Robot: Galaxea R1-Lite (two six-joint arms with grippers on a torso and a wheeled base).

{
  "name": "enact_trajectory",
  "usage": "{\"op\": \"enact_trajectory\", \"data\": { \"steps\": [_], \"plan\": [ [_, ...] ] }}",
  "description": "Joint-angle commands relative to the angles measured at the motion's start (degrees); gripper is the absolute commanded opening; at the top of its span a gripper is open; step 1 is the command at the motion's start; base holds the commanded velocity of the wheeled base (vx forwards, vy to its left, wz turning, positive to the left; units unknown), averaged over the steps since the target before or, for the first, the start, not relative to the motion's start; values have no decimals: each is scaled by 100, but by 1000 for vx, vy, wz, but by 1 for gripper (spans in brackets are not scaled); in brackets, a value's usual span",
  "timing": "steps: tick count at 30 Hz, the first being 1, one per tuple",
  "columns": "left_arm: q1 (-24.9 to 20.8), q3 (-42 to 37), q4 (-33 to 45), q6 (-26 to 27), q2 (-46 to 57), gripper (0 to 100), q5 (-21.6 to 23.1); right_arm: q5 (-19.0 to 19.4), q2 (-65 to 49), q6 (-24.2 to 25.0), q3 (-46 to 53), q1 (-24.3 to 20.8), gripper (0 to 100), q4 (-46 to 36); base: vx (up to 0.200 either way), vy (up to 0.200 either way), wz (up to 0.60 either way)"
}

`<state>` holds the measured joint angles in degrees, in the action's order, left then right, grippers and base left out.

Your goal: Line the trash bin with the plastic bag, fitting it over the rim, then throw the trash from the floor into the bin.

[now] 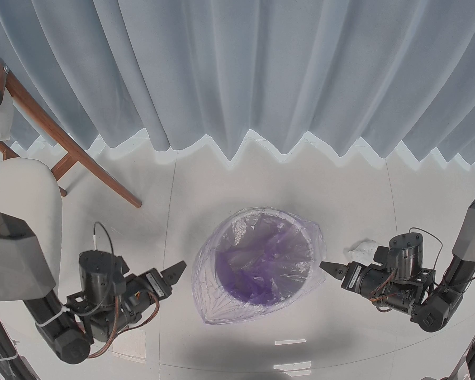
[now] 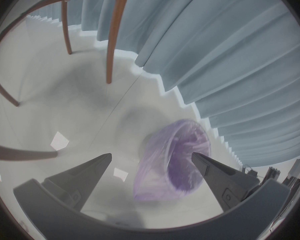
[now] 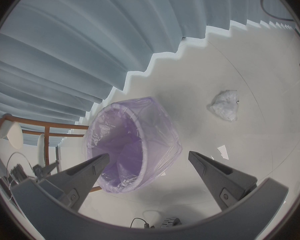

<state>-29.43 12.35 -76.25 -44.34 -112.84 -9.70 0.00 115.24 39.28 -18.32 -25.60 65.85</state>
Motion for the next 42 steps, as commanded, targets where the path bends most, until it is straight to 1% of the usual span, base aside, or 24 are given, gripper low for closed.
{"op": "enact_trajectory", "data": {
  "steps": [1, 2, 3, 4, 6, 7, 9, 10, 13, 14, 15, 18, 21, 24, 29, 31, 35, 36, 40, 42],
  "plan": [
    [306, 1112, 14, 417, -995, 100, 382, -193, -28, 1, -180, -393, 100, -152, 0, 0, 0],
    [306, 1112, 14, 417, -995, 100, 382, -193, -28, 1, -180, -393, 100, -152, 0, 0, 0],
    [289, 1331, 23, 716, -1091, 100, 434, -193, 78, -43, -312, -560, 100, -187, 0, 0, 0],
    [289, 1384, 23, 821, -1109, 100, 425, -193, 157, -87, -400, -613, 100, -257, 0, 0, 0],
    [289, 1428, 23, 909, -1109, 100, 417, -202, 315, -166, -497, -639, 100, -451, 0, 0, 0],
    [306, 1446, 23, 944, -1083, 100, 408, -229, 465, -307, -629, -639, 100, -697, 0, 0, 0],
    [324, 1446, 23, 980, -995, 100, 390, -246, 614, -465, -919, -639, 100, -996, 0, 0, 0],
    [324, 1446, 23, 980, -960, 100, 390, -246, 640, -474, -989, -639, 100, -1048, 0, 0, 0],
    [376, 1428, 31, 980, -529, 100, 206, -264, 851, -491, -1578, -639, 100, -1567, 0, 0, 0],
    [385, 1428, 31, 980, -520, 100, 197, -264, 860, -491, -1604, -639, 100, -1602, 0, 0, 0],
    [403, 1393, 23, 980, -371, 100, 153, -272, 974, -500, -1921, -630, 100, -1989, 0, 0, 0],
    [403, 1358, 23, 971, -116, 100, 153, -308, 1176, -491, -2378, -613, 100, -2454, 0, 0, 0],
    [403, 1367, 14, 971, 7, 100, 144, -378, 1405, -491, -2817, -604, 100, -2745, 0, 0, 0],
    [420, 1455, -39, 980, 25, 100, 100, -404, 1616, -491, -3125, -604, 100, -2920, 0, 0, 0],
    [403, 1314, -250, 971, 113, 100, 39, -492, 1871, -491, -3380, -595, 100, -2999, 0, 0, 0],
    [341, 1252, -417, 971, 245, 100, 39, -519, 1959, -482, -3468, -586, 100, -3008, 0, 0, 0],
    [236, 1261, -417, 980, 429, 100, 30, -615, 2082, -491, -3617, -595, 100, -2999, 0, 0, 0],
    [227, 1244, -417, 980, 473, 100, 30, -633, 2064, -491, -3635, -595, 0, -2999, 0, 0, 0],
    [236, 1156, -417, 980, 614, 100, 21, -642, 1950, -518, -3608, -613, 0, -2999, 0, 0, 0],
    [280, 1103, -426, 980, 675, 100, 30, -633, 1669, -641, -3573, -595, 0, -3026, 0, 0, 0]
  ]
}}
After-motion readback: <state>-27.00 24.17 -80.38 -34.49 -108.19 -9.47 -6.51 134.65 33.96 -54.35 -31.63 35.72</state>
